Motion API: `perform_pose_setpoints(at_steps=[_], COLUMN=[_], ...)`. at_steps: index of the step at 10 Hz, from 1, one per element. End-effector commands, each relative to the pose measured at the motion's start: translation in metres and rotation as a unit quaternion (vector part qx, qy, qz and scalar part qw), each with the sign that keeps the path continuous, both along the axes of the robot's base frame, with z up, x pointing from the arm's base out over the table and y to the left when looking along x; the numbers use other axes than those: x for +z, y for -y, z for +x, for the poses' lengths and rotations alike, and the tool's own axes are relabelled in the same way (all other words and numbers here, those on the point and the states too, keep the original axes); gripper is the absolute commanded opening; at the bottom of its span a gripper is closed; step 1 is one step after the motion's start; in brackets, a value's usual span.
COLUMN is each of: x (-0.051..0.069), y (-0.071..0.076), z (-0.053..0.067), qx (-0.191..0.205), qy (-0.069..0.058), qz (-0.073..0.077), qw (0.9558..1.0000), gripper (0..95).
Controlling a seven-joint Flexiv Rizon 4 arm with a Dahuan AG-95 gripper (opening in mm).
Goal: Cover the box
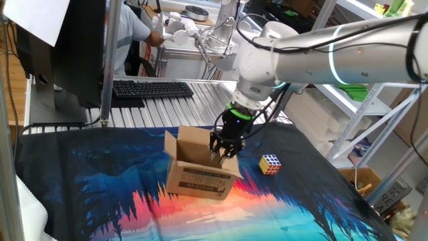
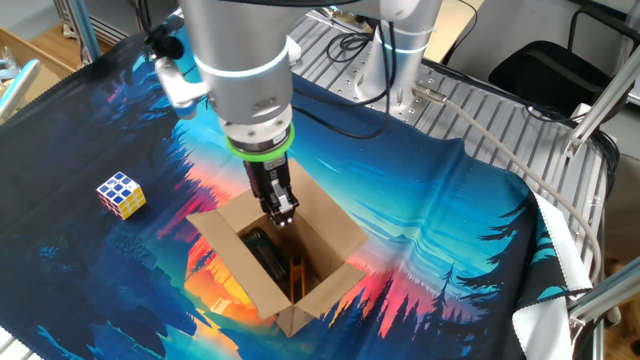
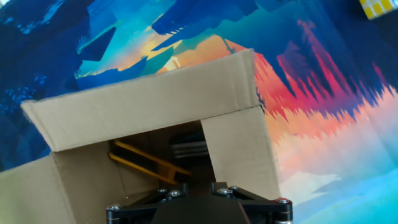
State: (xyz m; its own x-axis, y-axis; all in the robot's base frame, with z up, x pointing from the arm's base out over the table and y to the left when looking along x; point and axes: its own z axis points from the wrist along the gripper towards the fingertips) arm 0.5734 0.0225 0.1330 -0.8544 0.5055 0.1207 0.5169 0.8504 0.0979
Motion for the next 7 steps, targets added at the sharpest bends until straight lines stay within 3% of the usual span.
perform_pose_setpoints(at_steps=[1, 7], x=[-0.0022, -0.0121], y=[0.0016, 0.0000], z=[-0.0004, -0.0003], qx=[0.000, -0.004], qy=[0.004, 0.013], qz=[0.000, -0.002], qw=[1.0000, 0.9999], gripper=[19.0, 19.0])
